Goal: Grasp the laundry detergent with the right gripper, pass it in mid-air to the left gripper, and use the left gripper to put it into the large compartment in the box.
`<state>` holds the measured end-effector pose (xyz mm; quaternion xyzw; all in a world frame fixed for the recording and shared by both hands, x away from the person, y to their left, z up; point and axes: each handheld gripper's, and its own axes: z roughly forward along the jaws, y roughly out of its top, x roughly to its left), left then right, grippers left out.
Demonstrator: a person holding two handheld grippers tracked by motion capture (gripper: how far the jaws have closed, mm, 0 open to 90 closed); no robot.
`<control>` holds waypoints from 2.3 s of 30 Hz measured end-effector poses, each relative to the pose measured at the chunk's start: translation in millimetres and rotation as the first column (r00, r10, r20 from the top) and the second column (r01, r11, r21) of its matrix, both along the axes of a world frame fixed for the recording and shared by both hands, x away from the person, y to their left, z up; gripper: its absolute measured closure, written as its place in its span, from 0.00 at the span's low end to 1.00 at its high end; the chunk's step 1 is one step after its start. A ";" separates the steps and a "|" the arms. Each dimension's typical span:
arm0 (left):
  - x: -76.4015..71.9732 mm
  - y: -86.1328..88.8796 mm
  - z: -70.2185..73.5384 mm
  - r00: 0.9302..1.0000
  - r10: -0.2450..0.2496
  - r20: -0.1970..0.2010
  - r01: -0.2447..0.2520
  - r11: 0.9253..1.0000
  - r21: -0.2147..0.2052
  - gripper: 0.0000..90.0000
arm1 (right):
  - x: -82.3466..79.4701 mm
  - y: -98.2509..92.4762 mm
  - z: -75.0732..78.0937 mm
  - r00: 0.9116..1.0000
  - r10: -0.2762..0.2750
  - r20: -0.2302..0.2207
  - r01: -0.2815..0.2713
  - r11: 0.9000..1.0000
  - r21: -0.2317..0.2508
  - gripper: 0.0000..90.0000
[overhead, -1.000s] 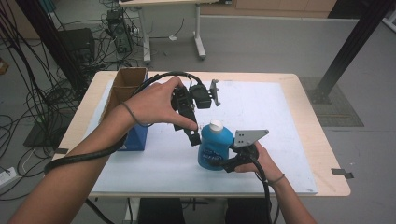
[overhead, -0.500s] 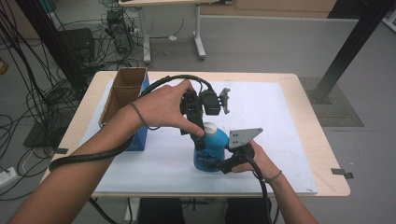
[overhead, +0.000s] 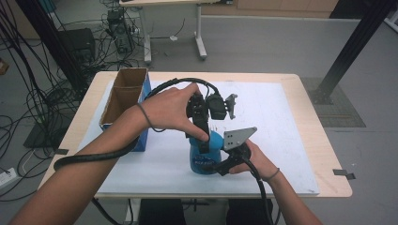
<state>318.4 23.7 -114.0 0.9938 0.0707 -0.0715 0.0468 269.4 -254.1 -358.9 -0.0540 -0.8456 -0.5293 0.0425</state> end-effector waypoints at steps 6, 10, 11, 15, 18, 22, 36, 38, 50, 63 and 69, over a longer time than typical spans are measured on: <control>0.2 -1.9 -0.9 1.000 -0.003 0.000 0.003 1.000 0.009 0.08 | -0.1 1.9 -0.8 1.000 0.004 0.000 -0.004 1.000 0.001 0.45; 0.5 -0.8 -0.1 1.000 0.000 -0.001 0.000 1.000 0.003 0.08 | -0.4 1.8 -0.6 1.000 0.001 0.001 -0.001 1.000 -0.001 0.45; 0.3 -0.9 0.2 1.000 -0.001 0.000 0.001 1.000 0.002 0.08 | -0.1 1.7 -0.7 1.000 0.002 -0.001 -0.002 1.000 0.000 0.45; 1.0 -0.6 -0.1 1.000 0.002 0.000 -0.002 1.000 0.002 0.08 | -0.3 1.6 -1.0 1.000 0.000 -0.003 0.000 1.000 0.000 0.45; 1.3 0.8 -0.5 1.000 0.003 0.001 -0.003 1.000 -0.001 0.09 | -0.7 1.3 -1.1 1.000 -0.002 -0.003 0.002 1.000 0.000 0.45; 2.2 1.9 -1.7 1.000 0.006 -0.004 -0.006 1.000 -0.001 0.09 | -0.7 0.3 -1.3 1.000 -0.003 -0.005 0.003 1.000 0.000 0.45; 3.0 1.4 -1.2 1.000 0.000 -0.006 0.000 1.000 -0.002 0.10 | -0.8 0.3 -2.9 1.000 -0.010 -0.008 0.010 1.000 -0.001 0.45; 3.2 1.9 -1.0 1.000 0.001 -0.007 -0.001 1.000 -0.004 0.10 | -0.6 0.4 -2.7 1.000 -0.009 -0.008 0.009 1.000 -0.002 0.45; 3.4 1.3 -1.5 1.000 0.001 -0.008 -0.001 1.000 -0.003 0.10 | -0.5 0.8 -3.0 1.000 -0.010 -0.008 0.010 1.000 0.003 0.45; 2.8 2.0 -2.6 1.000 0.003 -0.008 -0.003 1.000 -0.003 0.10 | -1.3 -0.1 -3.1 1.000 -0.015 -0.006 0.015 1.000 0.004 0.45; 1.9 1.8 -0.5 1.000 0.002 -0.005 -0.003 1.000 -0.006 0.10 | -1.3 0.9 -3.1 1.000 -0.014 -0.005 0.014 1.000 0.004 0.45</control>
